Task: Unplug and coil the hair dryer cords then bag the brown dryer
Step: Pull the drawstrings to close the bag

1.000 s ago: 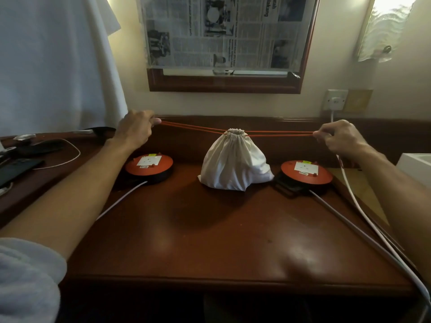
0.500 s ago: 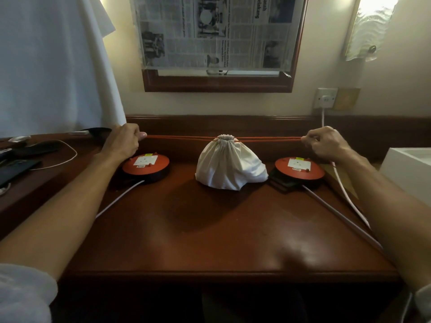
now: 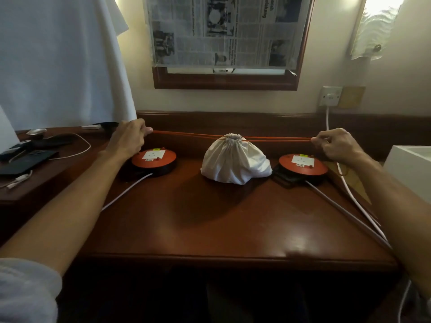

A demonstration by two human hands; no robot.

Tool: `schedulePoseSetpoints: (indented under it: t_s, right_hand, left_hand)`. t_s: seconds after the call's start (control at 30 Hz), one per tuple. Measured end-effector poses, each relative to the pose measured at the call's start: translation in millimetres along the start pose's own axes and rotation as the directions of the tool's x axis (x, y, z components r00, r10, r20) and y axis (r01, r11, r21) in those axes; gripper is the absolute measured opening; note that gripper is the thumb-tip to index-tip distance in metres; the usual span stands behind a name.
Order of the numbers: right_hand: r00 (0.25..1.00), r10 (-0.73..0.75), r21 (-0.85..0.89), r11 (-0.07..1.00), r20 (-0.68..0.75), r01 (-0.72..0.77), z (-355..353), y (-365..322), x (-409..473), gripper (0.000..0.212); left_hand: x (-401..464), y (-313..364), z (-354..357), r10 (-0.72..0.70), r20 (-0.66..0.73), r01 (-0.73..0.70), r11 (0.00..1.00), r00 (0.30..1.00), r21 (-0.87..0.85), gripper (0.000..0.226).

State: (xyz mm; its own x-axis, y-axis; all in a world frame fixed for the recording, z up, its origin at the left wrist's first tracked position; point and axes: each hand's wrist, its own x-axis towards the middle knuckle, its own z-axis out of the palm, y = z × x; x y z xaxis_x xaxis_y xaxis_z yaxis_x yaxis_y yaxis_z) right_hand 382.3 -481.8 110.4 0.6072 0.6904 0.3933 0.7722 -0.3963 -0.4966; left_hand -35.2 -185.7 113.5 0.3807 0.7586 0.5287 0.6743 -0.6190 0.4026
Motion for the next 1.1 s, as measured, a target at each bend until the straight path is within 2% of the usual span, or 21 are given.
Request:
schedulePoseSetpoints:
  t_s: [0.37, 0.5, 0.6, 0.7, 0.8, 0.93, 1.03, 1.1]
  right_hand:
    - [0.999, 0.043, 0.043, 0.998, 0.002, -0.043, 2, -1, -43, 0.018]
    - [0.997, 0.039, 0.078, 0.996, 0.066, -0.045, -5, 2, -55, 0.021]
    - [0.981, 0.047, 0.097, 0.993, 0.187, -0.066, -15, 4, -72, 0.024]
    - [0.970, 0.034, 0.151, 0.986, 0.241, -0.072, -20, 2, -75, 0.025]
    - [0.957, 0.010, 0.133, 0.990, 0.291, -0.051, -10, -14, -64, 0.023]
    - [0.920, -0.015, 0.048, 0.999, 0.391, -0.004, 15, -45, -40, 0.029]
    - [0.919, -0.023, 0.037, 0.999, 0.393, 0.009, 41, -59, -14, 0.039]
    - [0.926, -0.037, 0.034, 0.999, 0.377, 0.026, 59, -64, 6, 0.038]
  left_hand:
    - [-27, -15, -1, -0.026, 0.027, 0.026, 0.999, 0.999, 0.019, 0.022]
    - [-41, -12, -10, -0.026, 0.043, 0.027, 0.999, 0.999, -0.027, 0.020]
    - [-49, -22, -16, -0.034, 0.137, 0.041, 0.998, 0.990, -0.046, 0.027]
    - [-51, -26, -21, -0.034, 0.246, 0.053, 0.996, 0.969, -0.070, 0.028]
    - [-40, -3, -15, 0.041, 0.325, 0.005, 0.990, 0.945, -0.140, 0.032]
    - [-18, 46, 12, 0.188, 0.455, -0.101, 0.972, 0.870, -0.210, 0.029]
    - [5, 77, 39, 0.271, 0.478, -0.144, 0.947, 0.836, -0.286, 0.027]
    - [22, 96, 58, 0.305, 0.477, -0.180, 0.940, 0.825, -0.289, 0.023]
